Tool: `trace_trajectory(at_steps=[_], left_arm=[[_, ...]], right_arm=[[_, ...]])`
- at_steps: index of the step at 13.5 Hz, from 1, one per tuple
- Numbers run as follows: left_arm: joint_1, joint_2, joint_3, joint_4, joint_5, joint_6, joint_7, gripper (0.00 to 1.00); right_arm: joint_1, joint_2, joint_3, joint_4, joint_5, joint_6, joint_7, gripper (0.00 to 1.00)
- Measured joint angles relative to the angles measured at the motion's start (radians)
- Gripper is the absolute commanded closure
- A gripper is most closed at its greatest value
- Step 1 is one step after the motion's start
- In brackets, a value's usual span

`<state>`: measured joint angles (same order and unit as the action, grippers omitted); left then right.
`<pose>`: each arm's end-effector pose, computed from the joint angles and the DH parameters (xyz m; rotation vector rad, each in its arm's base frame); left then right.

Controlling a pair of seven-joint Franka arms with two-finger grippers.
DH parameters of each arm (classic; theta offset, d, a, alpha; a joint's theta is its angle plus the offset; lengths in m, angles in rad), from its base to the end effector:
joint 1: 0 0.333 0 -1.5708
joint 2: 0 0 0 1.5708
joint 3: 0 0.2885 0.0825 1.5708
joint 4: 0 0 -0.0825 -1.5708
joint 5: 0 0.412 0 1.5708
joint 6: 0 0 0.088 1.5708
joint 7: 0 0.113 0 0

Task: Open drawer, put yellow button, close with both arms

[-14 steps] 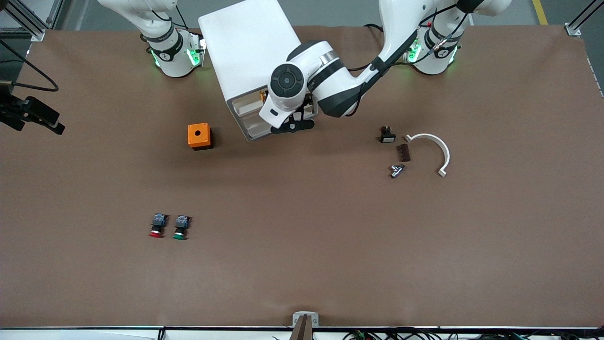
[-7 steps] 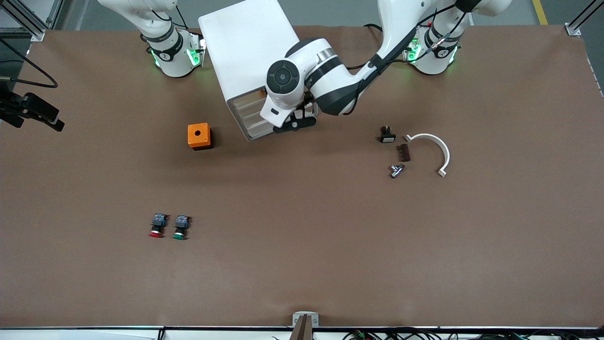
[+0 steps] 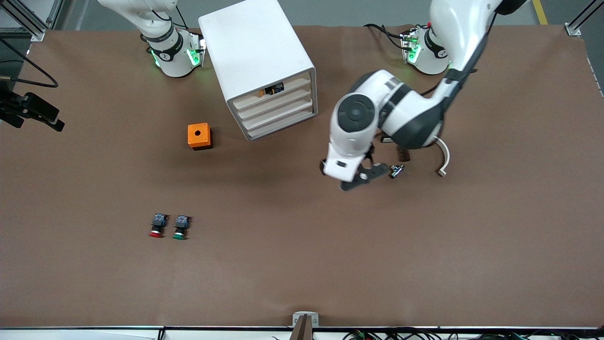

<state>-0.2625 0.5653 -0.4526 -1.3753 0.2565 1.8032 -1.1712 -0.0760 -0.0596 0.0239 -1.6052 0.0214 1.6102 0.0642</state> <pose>0.5832 -0.4059 0.3661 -2.9969 -0.6682 0.0633 0.5694 -0.0270 0.6117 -3.1143 0.1815 -0.1006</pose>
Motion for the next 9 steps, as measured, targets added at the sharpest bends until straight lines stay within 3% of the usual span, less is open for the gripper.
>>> trace_trajectory(at_steps=[9], left_arm=[[0.331,-0.197,-0.012,0.013,0.026,-0.120,0.471,0.00]], right_arm=[[0.005,0.000,-0.001,0.000,0.000,0.002,0.000,0.00]])
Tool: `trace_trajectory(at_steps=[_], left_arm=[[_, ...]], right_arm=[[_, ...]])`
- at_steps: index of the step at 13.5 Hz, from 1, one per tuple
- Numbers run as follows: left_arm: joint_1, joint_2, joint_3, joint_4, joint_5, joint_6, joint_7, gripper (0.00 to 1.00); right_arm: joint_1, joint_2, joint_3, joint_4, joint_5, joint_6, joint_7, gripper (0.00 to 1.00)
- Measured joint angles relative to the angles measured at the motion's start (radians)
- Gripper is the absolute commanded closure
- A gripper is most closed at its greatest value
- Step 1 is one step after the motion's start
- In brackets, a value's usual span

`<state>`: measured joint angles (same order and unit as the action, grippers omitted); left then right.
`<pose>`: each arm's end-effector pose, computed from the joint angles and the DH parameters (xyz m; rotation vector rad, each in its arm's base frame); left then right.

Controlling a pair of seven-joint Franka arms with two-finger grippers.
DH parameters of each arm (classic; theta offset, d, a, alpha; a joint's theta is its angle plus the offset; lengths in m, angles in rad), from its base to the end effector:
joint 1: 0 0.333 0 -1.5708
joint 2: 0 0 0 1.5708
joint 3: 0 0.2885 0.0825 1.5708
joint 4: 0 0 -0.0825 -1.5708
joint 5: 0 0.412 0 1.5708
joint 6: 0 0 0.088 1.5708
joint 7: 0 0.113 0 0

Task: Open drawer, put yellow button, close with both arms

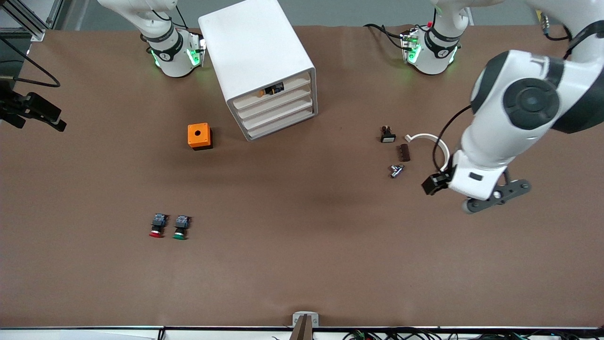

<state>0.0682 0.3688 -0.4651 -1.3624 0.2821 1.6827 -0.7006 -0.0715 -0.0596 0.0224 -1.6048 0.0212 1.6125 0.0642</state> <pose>0.6524 -0.1937 0.4927 -3.0011 -0.4489 -0.0789 0.5698 -0.0253 0.6121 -3.1144 0.1769 -0.1047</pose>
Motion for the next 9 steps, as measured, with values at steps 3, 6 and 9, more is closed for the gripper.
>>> trace_trajectory(at_steps=[3,6,9], left_arm=[[0.049,-0.060,-0.001,0.001,-0.015,-0.056,0.127,0.00],[0.067,-0.137,0.055,0.001,-0.074,-0.110,0.267,0.00],[0.015,-0.222,0.209,0.001,-0.159,-0.202,0.452,0.00]], right_arm=[[0.000,0.000,0.000,0.000,0.000,0.000,0.000,0.00],[0.002,0.000,0.002,0.000,-0.001,0.001,0.000,0.00],[0.005,0.000,0.003,0.001,-0.003,0.004,0.000,0.00]])
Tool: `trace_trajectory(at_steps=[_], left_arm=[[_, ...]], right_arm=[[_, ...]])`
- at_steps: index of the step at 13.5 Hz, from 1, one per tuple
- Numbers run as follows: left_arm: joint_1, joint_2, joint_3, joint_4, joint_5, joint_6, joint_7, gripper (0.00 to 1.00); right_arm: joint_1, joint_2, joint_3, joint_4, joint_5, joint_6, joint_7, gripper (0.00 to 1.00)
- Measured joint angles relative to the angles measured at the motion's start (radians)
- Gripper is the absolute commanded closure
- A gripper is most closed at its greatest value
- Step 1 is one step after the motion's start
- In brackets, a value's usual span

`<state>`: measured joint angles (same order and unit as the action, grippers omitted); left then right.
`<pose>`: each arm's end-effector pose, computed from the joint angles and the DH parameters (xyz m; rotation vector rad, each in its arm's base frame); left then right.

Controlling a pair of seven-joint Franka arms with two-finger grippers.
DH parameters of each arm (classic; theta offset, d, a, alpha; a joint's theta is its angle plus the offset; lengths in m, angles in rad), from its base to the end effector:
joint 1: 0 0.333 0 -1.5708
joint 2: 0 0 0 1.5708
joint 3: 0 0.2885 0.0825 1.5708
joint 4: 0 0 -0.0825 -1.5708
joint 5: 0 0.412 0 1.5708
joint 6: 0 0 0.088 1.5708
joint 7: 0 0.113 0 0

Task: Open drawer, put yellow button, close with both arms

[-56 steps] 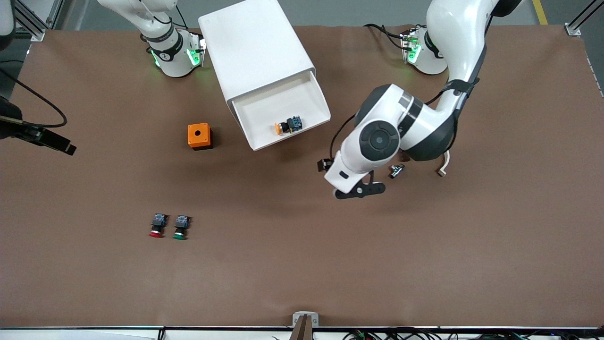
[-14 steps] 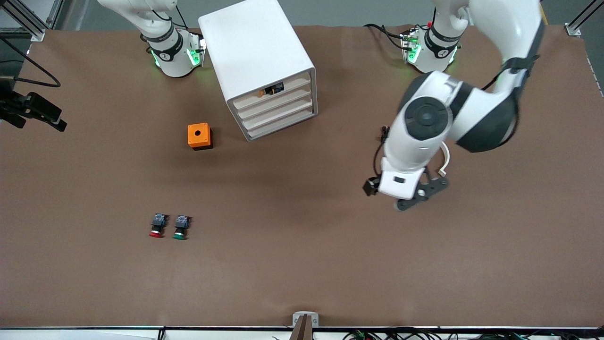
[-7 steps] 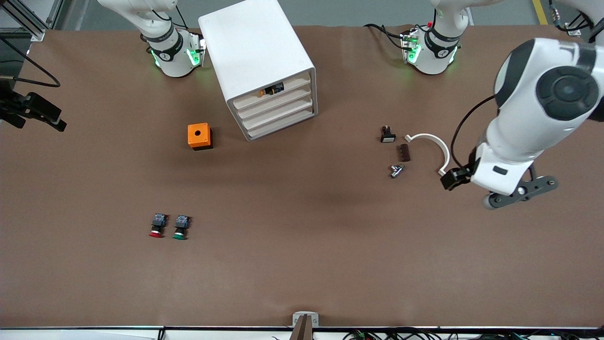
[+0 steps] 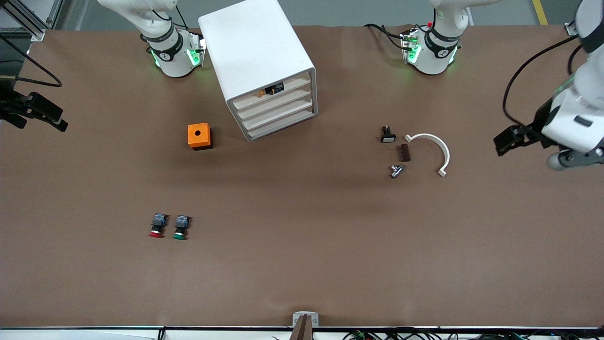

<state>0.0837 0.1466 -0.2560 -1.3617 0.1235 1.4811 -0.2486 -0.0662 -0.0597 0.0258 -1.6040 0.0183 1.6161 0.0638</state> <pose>0.6088 -0.0791 0.6021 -3.0497 -0.1346 0.0065 0.5703 -0.0207 0.6129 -3.1177 0.1628 -0.1118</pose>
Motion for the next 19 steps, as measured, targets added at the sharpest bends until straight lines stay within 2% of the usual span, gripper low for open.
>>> trace_trajectory(at_steps=[2,4,8,11,19], left_arm=[[-0.042,-0.045,0.087,-0.005,-0.039,-0.048,0.086,0.00],[-0.059,-0.094,0.128,-0.038,-0.065,-0.067,0.129,0.00],[-0.083,-0.215,0.131,-0.175,-0.070,-0.066,0.134,0.00],[-0.085,-0.263,0.132,-0.246,-0.088,-0.042,0.134,0.00],[-0.087,-0.266,0.132,-0.262,-0.116,0.004,0.131,0.00]], right_arm=[[0.000,0.000,0.000,0.000,-0.001,0.002,0.000,0.00],[0.000,0.000,-0.001,0.000,-0.001,0.003,0.000,0.00],[0.000,0.000,-0.001,0.001,-0.002,0.020,0.000,0.00],[0.000,0.000,-0.002,0.001,-0.002,0.034,0.000,0.00],[0.000,-0.006,-0.002,0.001,-0.002,0.012,0.000,0.00]])
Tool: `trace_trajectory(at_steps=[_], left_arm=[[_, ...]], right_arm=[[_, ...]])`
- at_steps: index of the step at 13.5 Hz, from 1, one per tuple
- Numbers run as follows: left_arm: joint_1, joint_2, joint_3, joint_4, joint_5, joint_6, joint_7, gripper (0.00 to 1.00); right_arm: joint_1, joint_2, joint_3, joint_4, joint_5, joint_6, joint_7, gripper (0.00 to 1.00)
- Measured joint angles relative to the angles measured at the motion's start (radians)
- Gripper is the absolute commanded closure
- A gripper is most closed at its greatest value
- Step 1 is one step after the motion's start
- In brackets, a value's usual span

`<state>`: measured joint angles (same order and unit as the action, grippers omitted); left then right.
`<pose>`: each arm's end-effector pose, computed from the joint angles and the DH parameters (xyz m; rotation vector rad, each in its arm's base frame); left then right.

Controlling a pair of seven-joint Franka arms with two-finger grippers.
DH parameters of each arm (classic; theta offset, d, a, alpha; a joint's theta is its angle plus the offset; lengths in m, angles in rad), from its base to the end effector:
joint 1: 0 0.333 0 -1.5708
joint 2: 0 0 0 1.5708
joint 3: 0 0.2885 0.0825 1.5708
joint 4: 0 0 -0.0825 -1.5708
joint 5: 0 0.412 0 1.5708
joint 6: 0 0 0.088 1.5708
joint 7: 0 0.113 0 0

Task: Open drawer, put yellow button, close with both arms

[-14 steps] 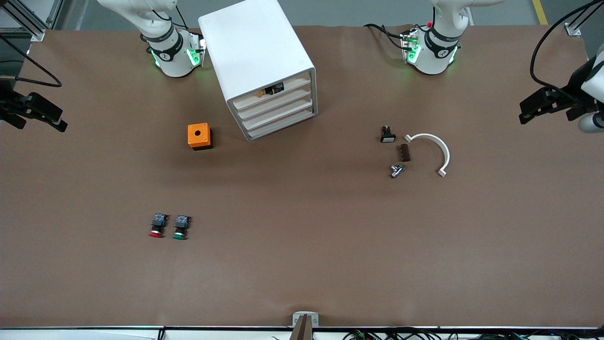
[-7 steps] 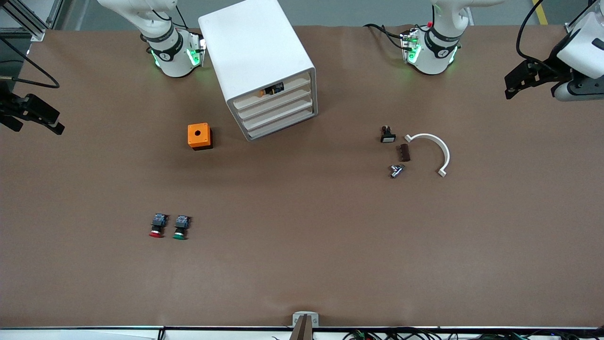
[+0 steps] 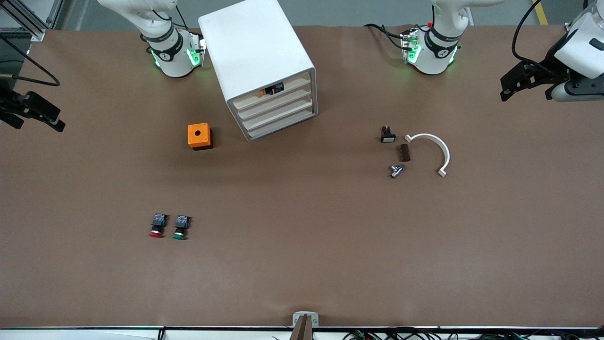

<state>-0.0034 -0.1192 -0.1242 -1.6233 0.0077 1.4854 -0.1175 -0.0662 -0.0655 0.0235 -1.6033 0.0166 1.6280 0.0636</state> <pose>0.5346 -0.0715 0.6239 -3.1168 0.0132 0.0261 0.5699 -0.0221 0.6177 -3.1180 0.1662 -0.1406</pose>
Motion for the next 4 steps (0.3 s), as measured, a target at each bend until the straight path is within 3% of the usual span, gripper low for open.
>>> trace_trajectory(at_steps=[4], left_arm=[[-0.002,0.022,-0.001,0.022,0.000,0.003,0.000,0.00]], right_arm=[[0.000,-0.001,0.000,0.000,0.000,0.000,0.000,0.00]])
